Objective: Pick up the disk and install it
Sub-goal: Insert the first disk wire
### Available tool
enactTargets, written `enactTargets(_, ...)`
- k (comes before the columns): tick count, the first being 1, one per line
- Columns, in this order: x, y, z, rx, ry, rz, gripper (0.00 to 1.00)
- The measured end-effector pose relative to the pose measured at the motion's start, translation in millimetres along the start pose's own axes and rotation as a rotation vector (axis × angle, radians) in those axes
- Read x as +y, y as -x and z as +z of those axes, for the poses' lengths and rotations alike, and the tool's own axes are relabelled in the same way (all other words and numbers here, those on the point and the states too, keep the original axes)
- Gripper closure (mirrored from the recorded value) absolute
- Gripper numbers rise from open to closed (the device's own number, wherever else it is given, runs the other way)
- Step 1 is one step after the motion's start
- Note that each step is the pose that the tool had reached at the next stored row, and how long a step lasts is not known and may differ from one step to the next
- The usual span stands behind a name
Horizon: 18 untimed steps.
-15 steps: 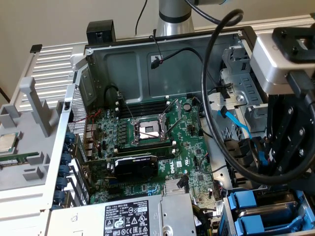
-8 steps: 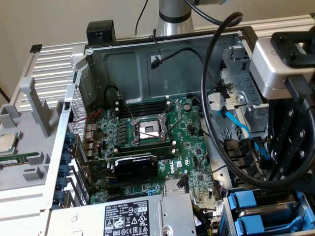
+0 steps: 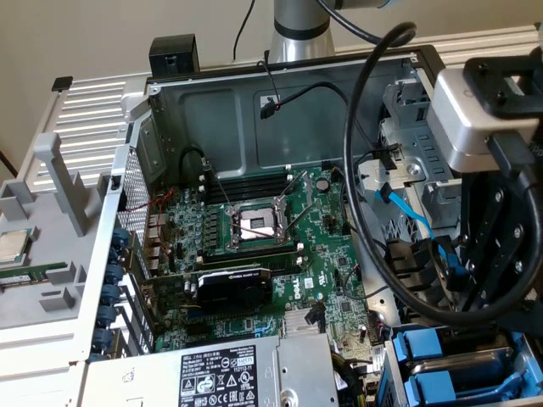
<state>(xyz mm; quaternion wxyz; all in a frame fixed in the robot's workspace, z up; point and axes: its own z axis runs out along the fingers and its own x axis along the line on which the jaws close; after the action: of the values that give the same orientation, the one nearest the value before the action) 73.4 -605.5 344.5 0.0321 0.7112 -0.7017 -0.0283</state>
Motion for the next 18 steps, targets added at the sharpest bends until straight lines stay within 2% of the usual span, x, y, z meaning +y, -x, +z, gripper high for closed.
enactTargets(2,0.0,1.1,0.0,0.0097,0.0001,0.001,0.83)
enactTargets(3,0.1,1.3,0.1,0.0123,0.0003,0.001,0.83)
enactTargets(7,0.1,1.3,0.4,0.0134,0.003,0.001,0.83)
enactTargets(10,0.0,1.3,1.0,0.0132,0.0106,0.001,0.83)
enactTargets(12,-0.1,1.2,1.3,0.0117,0.0149,0.001,0.83)
enactTargets(16,-0.1,-1.8,1.3,-0.0009,0.0166,0.0,0.83)
enactTargets(18,-0.2,-3.4,1.3,-0.0047,0.0175,0.001,0.83)
